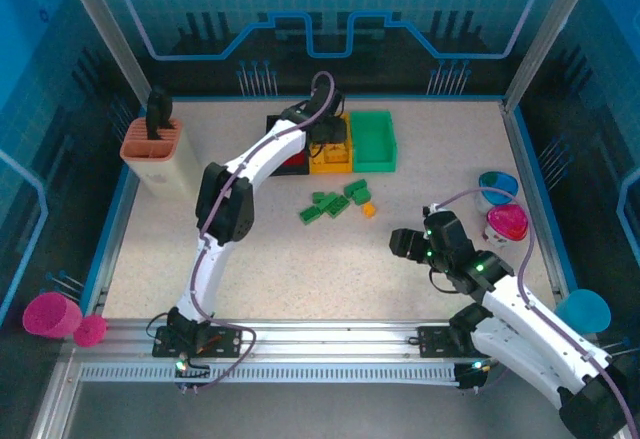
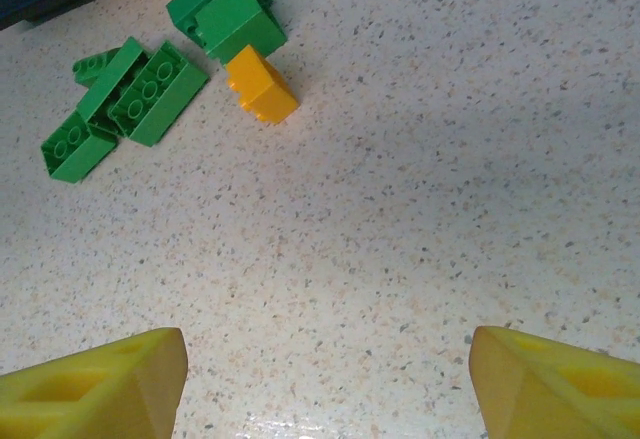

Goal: Sort the legos into containers by color
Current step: Place the lego in the container, then pick up the lego from the center of the table.

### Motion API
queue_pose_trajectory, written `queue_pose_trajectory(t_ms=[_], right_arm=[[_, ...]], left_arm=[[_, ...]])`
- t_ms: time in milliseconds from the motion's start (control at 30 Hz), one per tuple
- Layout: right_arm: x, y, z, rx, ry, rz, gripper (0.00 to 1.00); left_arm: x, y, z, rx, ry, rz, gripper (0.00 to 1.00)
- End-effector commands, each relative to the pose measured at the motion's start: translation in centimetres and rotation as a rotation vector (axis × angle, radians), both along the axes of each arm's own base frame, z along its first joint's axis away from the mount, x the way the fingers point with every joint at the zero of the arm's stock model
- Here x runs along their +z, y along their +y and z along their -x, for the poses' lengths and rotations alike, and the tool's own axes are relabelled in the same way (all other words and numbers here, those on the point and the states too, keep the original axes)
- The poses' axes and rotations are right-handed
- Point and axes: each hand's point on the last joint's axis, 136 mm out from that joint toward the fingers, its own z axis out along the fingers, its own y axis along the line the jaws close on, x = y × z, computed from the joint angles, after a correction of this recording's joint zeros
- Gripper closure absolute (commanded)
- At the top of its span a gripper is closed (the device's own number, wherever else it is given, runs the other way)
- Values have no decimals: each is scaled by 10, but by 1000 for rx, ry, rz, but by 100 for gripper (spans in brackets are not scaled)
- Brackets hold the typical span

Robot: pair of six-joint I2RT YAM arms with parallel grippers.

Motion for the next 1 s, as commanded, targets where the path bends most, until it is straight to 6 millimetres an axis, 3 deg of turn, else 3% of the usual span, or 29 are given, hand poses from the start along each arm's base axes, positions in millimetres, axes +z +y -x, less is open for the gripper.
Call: queue_pose_trajectory(t_ms=[0,233,300,333,367,567,733,833,967], right_arm=[[-5,2,9,9,27,-6,24],[-6,9,9,30,30,-14,24],[-6,11,8,35,30,-12,24],[-5,12,8,37,27,-12,24],[-5,12,8,39,26,-9,24],[-1,12,4,46,19,27,23],[10,15,-8,67,-1,83,21],[15,22,-19,108,1,130,21],[14,35,-35,161,50,179,21]], left_arm=[[6,-3,-3,6,12,37,71],[-11,-6,-2,-24,53,43,64],[-9,-8,1,-37,61,52,55],[-4,-10,2,-43,56,58,42],[2,-10,3,-47,51,64,37],[90,-20,26,-118,-106,164,32],[164,-18,71,-185,-286,196,31],[196,-16,108,-238,-418,245,30],[214,-5,157,-287,-538,308,29]])
